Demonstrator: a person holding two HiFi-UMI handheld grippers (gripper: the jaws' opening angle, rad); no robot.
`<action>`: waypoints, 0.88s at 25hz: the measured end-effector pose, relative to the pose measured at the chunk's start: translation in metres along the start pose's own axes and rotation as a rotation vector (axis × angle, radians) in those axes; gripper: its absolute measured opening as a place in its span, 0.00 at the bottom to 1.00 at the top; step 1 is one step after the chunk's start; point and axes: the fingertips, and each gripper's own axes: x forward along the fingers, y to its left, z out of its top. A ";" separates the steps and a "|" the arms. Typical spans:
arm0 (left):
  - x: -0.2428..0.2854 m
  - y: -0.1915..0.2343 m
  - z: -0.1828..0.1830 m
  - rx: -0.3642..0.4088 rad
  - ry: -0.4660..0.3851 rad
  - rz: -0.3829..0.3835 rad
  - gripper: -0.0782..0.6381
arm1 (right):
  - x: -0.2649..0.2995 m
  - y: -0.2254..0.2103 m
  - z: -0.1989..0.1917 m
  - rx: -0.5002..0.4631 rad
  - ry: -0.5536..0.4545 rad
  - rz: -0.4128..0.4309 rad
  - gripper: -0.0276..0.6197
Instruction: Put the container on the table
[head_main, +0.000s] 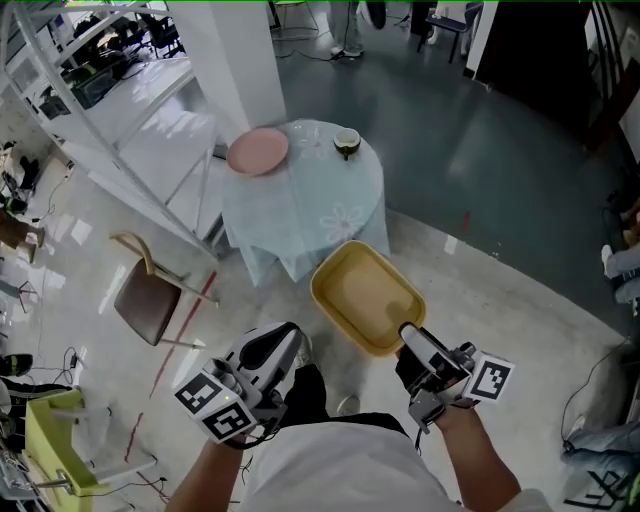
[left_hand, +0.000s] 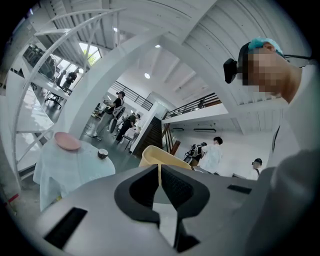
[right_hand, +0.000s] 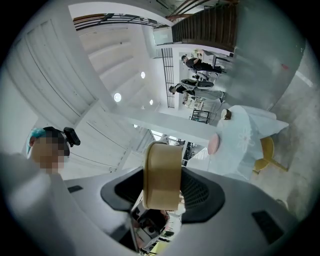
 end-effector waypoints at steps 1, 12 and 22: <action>0.003 0.007 0.001 -0.003 0.001 -0.001 0.16 | 0.005 -0.004 0.002 0.000 0.001 -0.003 0.41; 0.031 0.097 0.033 -0.036 0.024 -0.014 0.16 | 0.087 -0.053 0.018 0.021 0.006 -0.060 0.41; 0.040 0.203 0.076 -0.078 0.036 -0.015 0.16 | 0.194 -0.095 0.023 0.043 0.031 -0.120 0.41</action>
